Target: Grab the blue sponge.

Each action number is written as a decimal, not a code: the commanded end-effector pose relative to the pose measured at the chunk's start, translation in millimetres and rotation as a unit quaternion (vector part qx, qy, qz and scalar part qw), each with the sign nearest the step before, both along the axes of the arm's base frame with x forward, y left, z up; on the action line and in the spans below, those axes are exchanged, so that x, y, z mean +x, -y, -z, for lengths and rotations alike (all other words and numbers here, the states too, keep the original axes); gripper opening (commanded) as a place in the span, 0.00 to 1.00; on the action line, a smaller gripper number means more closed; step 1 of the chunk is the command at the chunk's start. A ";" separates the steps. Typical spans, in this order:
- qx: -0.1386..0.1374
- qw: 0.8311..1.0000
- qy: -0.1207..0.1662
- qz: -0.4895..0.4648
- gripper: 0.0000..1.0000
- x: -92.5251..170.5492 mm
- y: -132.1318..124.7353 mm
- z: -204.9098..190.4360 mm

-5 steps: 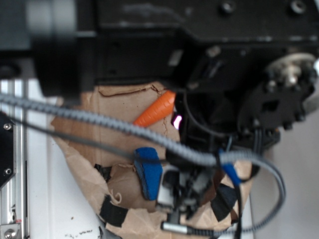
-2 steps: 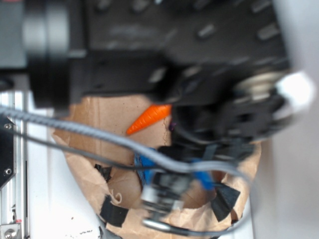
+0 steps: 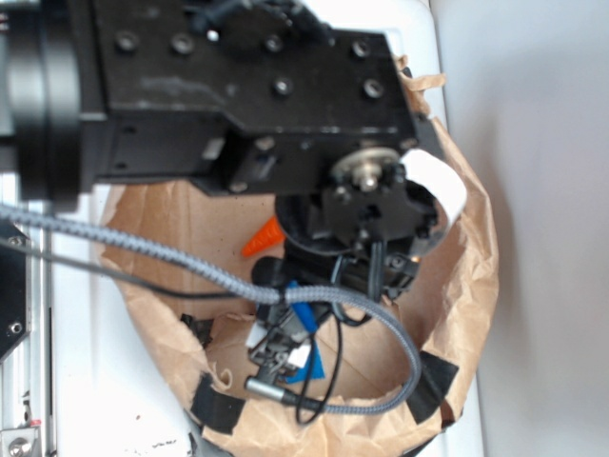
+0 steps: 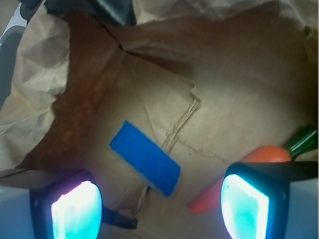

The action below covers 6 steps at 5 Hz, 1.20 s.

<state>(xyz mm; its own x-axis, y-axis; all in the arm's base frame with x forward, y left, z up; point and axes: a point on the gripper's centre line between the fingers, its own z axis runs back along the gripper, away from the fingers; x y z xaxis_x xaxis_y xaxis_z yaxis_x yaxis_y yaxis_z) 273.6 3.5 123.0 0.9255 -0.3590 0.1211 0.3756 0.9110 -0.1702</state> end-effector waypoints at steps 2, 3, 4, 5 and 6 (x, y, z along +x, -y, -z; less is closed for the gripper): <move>0.017 0.998 -0.002 0.066 1.00 1.4 12.6 48.1; -0.005 0.994 -0.009 0.109 1.00 -10.0 18.9 56.9; -0.013 0.994 0.010 0.107 1.00 -17.9 21.5 74.1; -0.022 0.991 0.020 0.129 1.00 -24.5 22.8 91.4; -0.002 0.991 0.024 0.131 1.00 -29.5 24.7 108.0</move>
